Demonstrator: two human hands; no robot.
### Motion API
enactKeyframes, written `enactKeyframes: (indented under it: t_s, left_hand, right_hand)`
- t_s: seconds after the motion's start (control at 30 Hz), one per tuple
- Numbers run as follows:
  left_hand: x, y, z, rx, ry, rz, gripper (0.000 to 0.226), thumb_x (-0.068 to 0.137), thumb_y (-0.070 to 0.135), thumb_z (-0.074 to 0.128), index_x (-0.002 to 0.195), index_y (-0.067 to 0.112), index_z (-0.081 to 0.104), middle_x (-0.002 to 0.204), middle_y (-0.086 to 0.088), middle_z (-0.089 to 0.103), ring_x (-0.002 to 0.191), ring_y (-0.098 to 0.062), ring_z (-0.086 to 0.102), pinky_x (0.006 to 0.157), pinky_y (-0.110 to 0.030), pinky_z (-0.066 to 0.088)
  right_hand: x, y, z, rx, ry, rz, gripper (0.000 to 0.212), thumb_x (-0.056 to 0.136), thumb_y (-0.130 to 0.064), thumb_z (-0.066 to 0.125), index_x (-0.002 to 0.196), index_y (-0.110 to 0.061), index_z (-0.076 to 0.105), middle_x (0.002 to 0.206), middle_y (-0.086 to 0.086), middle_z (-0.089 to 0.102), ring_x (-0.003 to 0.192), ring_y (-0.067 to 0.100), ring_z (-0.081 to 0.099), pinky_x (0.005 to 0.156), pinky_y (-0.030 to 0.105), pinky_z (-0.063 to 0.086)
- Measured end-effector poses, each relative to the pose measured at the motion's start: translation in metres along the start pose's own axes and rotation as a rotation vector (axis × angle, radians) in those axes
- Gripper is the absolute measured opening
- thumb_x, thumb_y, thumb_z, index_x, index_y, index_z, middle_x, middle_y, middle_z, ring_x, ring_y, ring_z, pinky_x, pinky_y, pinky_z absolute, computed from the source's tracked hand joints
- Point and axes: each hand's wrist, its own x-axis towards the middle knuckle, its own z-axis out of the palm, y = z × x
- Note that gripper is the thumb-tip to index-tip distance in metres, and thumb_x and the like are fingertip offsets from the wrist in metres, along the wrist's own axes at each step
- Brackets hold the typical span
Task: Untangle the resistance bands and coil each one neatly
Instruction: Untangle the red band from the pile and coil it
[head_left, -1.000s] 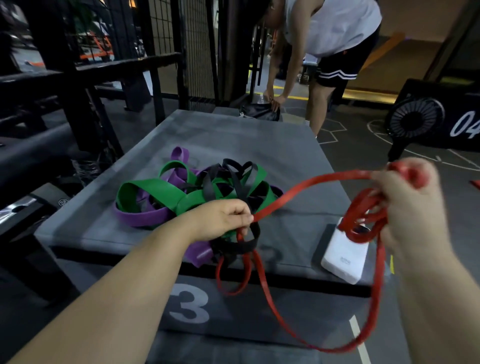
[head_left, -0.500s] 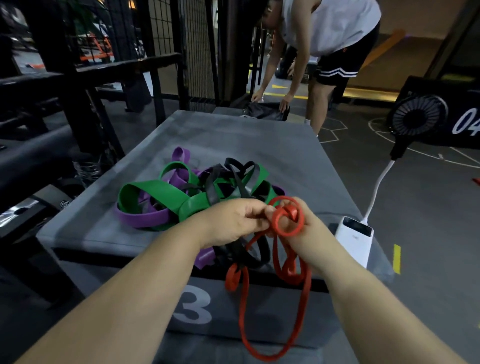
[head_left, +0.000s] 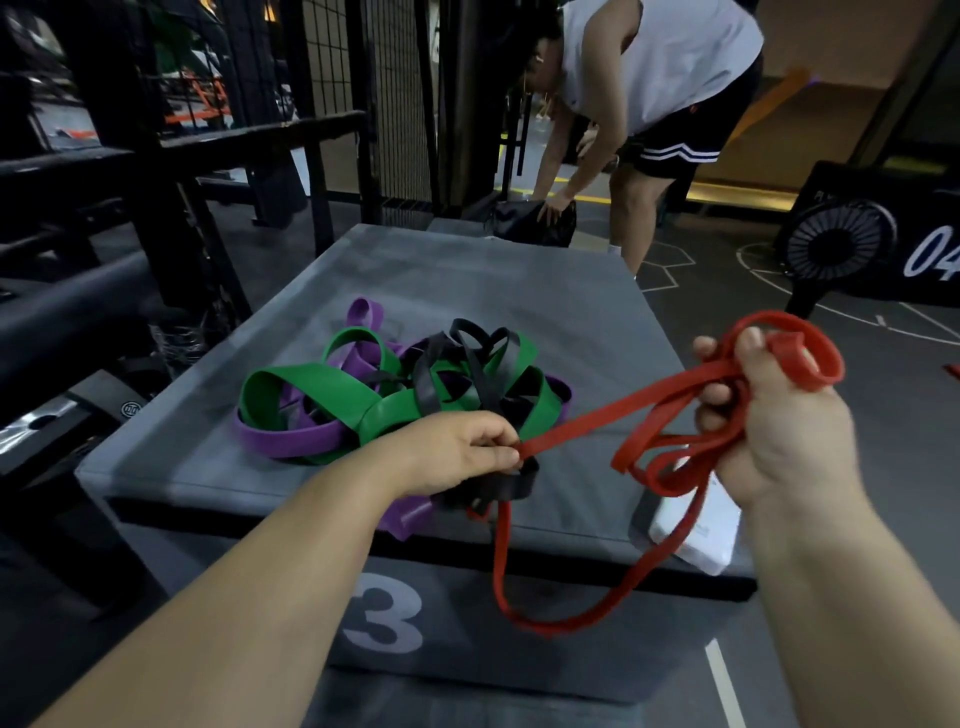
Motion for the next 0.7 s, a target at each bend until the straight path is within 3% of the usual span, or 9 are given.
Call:
enactKeyframes:
  t_s: [0.13, 0.23, 0.37, 0.47, 0.57, 0.63, 0.7]
  left_hand:
    - [0.001, -0.001, -0.002, 0.051, -0.017, -0.011, 0.009, 0.095, 0.03, 0.057, 0.095, 0.027, 0.065, 0.075, 0.018, 0.058, 0.068, 0.006, 0.05, 0.069, -0.011, 0.039]
    - [0.0, 0.002, -0.004, -0.024, -0.032, -0.004, 0.009, 0.095, 0.027, 0.057, 0.091, 0.027, 0.065, 0.073, 0.017, 0.06, 0.068, 0.002, 0.055, 0.067, -0.01, 0.043]
    - [-0.001, 0.005, -0.002, -0.002, -0.045, 0.037, 0.008, 0.095, 0.023, 0.057, 0.095, 0.028, 0.063, 0.08, 0.019, 0.066, 0.069, 0.013, 0.056, 0.069, -0.007, 0.041]
    - [0.002, -0.001, 0.001, 0.004, 0.06, 0.084, 0.015, 0.093, 0.021, 0.061, 0.086, 0.034, 0.06, 0.08, 0.017, 0.069, 0.078, 0.007, 0.061, 0.085, -0.017, 0.04]
    - [0.005, -0.004, 0.004, -0.06, 0.12, 0.108, 0.026, 0.091, 0.012, 0.061, 0.083, 0.037, 0.061, 0.076, 0.013, 0.069, 0.076, 0.001, 0.064, 0.085, -0.019, 0.043]
    - [0.006, -0.005, 0.007, -0.036, 0.155, 0.127, 0.029, 0.09, 0.015, 0.063, 0.084, 0.043, 0.063, 0.083, 0.014, 0.071, 0.083, 0.0, 0.066, 0.091, -0.025, 0.047]
    - [0.008, -0.005, 0.01, 0.063, 0.191, 0.128, 0.029, 0.086, 0.023, 0.068, 0.08, 0.05, 0.062, 0.089, 0.016, 0.071, 0.09, -0.003, 0.065, 0.095, -0.032, 0.048]
  right_hand:
    - [-0.002, -0.007, -0.003, 0.077, 0.086, -0.024, 0.017, 0.099, -0.023, 0.053, 0.082, -0.023, 0.051, 0.058, -0.007, 0.056, 0.041, 0.005, 0.032, 0.043, 0.019, 0.03]
    - [-0.001, -0.016, -0.007, 0.151, 0.142, -0.069, 0.016, 0.098, -0.026, 0.053, 0.083, -0.022, 0.051, 0.059, -0.007, 0.055, 0.042, 0.005, 0.033, 0.044, 0.019, 0.031]
    - [0.003, -0.02, -0.012, 0.093, 0.122, -0.161, 0.018, 0.098, -0.024, 0.053, 0.081, -0.023, 0.05, 0.058, -0.008, 0.054, 0.04, 0.002, 0.037, 0.043, 0.018, 0.033]
    - [0.002, -0.002, -0.011, -0.423, -0.122, -0.108, 0.023, 0.087, -0.004, 0.06, 0.09, -0.023, 0.047, 0.077, 0.0, 0.062, 0.045, 0.007, 0.054, 0.045, 0.026, 0.044]
    - [-0.004, 0.026, -0.009, -1.003, -0.518, 0.087, 0.068, 0.056, -0.015, 0.082, 0.111, -0.028, 0.044, 0.088, 0.004, 0.066, 0.067, 0.015, 0.063, 0.062, 0.033, 0.054]
    - [-0.008, 0.04, -0.004, -1.149, -0.721, 0.144, 0.087, 0.055, -0.013, 0.084, 0.126, -0.036, 0.038, 0.088, 0.001, 0.07, 0.074, 0.017, 0.068, 0.071, 0.033, 0.056]
    - [-0.01, 0.047, 0.001, -1.142, -0.884, 0.169, 0.092, 0.06, -0.011, 0.085, 0.132, -0.041, 0.035, 0.087, -0.006, 0.072, 0.077, 0.007, 0.069, 0.07, 0.022, 0.053]
